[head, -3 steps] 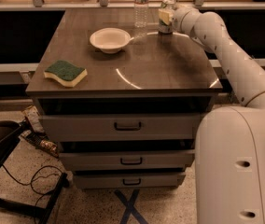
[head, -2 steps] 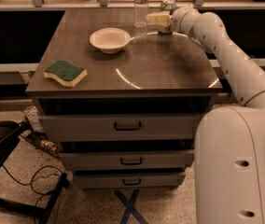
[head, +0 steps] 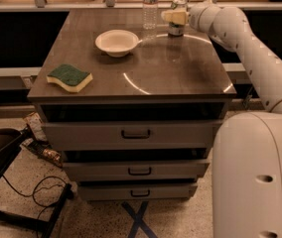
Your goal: Move 7up can near water bottle
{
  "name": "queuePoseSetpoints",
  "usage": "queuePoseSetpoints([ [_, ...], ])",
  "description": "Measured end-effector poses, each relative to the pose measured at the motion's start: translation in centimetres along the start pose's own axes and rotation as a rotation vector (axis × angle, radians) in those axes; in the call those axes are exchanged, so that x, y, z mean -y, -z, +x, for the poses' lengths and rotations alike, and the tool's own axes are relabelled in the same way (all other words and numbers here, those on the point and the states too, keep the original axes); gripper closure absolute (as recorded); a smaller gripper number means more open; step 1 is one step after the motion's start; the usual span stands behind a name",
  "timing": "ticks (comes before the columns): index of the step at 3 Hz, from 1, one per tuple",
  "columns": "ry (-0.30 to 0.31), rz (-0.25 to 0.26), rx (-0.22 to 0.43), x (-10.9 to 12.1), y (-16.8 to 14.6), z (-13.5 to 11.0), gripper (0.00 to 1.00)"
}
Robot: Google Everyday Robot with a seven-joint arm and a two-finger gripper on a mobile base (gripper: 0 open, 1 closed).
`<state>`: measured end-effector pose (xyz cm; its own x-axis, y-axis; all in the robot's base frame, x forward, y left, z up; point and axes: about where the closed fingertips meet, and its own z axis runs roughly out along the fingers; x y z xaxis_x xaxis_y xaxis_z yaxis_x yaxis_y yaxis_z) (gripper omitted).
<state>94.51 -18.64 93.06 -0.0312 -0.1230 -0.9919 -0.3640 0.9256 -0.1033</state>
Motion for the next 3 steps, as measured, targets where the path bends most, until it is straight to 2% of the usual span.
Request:
queuePoseSetpoints([
  [1, 0.045, 0.04, -0.003, 2.7, 4.5, -4.2, 0.0],
  [3, 0.085, 0.1, 0.054, 4.5, 10.7, -8.5, 0.0],
])
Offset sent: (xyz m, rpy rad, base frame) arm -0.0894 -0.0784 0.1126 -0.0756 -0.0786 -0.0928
